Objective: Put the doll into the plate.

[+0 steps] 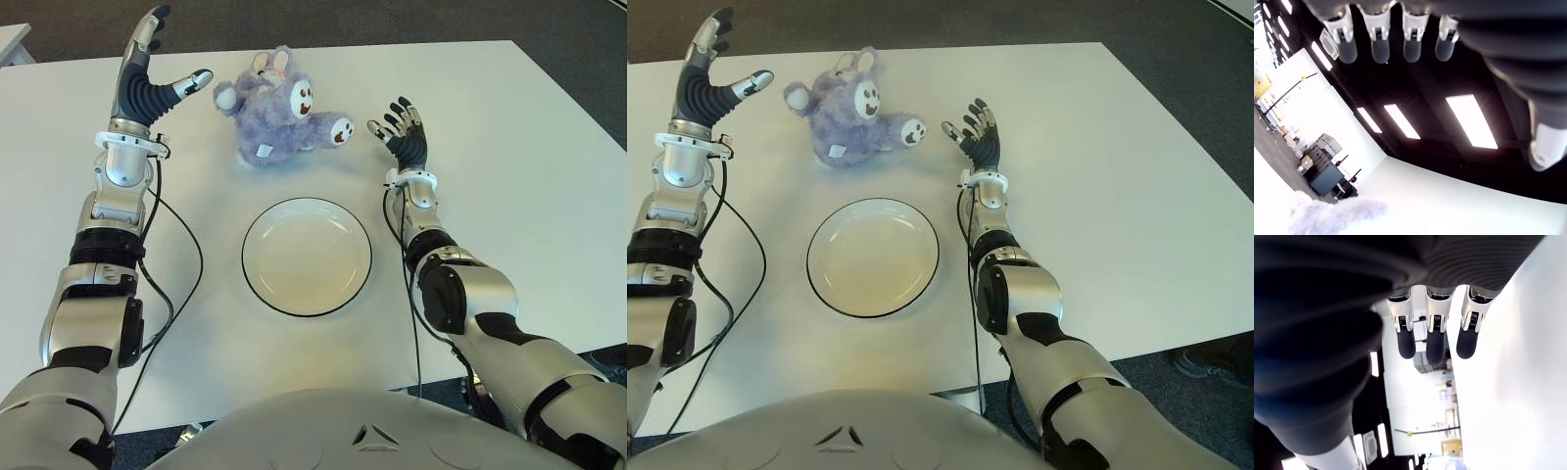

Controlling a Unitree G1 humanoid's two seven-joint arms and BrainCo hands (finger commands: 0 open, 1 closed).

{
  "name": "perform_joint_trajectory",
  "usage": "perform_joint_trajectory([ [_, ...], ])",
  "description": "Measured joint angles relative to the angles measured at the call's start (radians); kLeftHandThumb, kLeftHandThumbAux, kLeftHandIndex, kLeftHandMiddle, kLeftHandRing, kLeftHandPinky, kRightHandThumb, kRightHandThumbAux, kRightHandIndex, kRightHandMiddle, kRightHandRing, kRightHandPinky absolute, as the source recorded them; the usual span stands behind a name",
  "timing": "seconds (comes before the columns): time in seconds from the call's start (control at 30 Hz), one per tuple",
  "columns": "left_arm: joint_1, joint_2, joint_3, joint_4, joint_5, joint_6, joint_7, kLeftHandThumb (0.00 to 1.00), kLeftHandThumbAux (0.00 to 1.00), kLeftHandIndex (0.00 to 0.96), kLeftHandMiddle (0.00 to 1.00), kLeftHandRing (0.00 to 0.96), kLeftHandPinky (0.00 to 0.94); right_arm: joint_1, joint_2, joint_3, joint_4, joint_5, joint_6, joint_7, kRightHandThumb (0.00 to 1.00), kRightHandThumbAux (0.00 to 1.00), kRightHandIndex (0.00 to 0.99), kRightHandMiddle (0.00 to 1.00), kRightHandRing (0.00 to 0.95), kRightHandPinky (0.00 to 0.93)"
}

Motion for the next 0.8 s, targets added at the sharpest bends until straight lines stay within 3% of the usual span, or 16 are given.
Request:
perform_joint_trajectory([
  [0.8, -0.012, 0.028, -0.020, -0.014, 0.013, 0.028, -0.032, 0.132, 0.461, 0.000, 0.025, 0.041, 0.052, -0.001, 0.002, 0.000, 0.002, 0.000, 0.000, -0.001, 0.188, 0.855, 0.100, 0.136, 0.141, 0.165],
])
